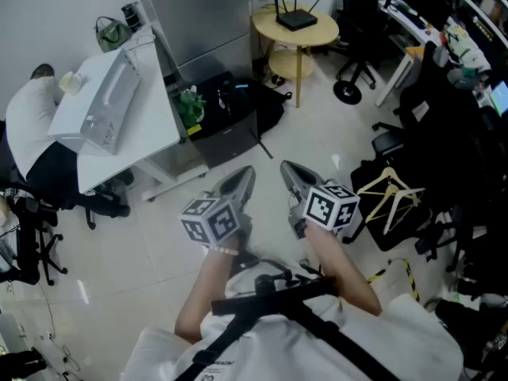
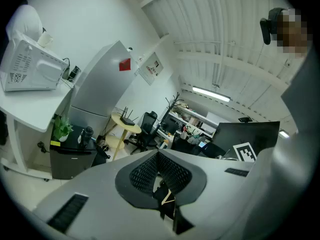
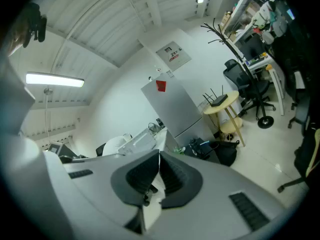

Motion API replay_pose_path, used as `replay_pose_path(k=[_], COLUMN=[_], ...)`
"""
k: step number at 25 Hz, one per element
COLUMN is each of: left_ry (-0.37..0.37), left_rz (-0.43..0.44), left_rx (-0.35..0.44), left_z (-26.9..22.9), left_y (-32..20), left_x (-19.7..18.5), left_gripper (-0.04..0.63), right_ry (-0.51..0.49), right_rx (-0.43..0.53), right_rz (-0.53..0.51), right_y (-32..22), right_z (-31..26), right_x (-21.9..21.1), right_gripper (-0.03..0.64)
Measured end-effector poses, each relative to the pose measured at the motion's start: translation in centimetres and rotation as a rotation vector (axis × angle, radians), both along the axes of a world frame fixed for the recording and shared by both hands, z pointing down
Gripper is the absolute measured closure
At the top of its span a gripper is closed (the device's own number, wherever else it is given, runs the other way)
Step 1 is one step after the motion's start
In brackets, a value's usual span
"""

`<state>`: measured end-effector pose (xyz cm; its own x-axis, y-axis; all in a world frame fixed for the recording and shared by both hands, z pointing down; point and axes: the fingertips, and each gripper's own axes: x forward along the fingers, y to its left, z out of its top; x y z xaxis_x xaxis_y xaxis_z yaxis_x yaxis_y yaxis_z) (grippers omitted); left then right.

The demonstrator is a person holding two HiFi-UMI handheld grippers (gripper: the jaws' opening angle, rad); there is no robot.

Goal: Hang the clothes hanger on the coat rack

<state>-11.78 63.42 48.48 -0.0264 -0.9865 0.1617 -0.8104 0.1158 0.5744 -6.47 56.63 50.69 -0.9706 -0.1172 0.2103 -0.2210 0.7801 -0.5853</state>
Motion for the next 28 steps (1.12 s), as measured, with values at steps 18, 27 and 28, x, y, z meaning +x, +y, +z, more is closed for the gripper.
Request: replay_pose_path(k=[18, 27, 28], left_ry=[-0.022, -0.017, -0.019], left_rz=[0.195, 0.294, 0.305], left_rx=[-0.041, -0.1, -0.107], left_z=[2.0, 4.5, 4.7], left_y=[-5.8, -8.5, -8.7], left_x=[15.5, 24.0, 24.8], left_gripper=[0.597, 0.598, 0.598], right_ry=[-0.025, 0.02, 0.024], right_rx=[-0.004, -0.04, -0.05], right_rz=[0.175, 0.292, 0.31], right_y=[-5.3, -7.9, -8.2], right_z=[0.8, 3.7, 4.1], right_x=[15.4, 25.7, 26.9], right_gripper=[0.47, 0.46, 0.457])
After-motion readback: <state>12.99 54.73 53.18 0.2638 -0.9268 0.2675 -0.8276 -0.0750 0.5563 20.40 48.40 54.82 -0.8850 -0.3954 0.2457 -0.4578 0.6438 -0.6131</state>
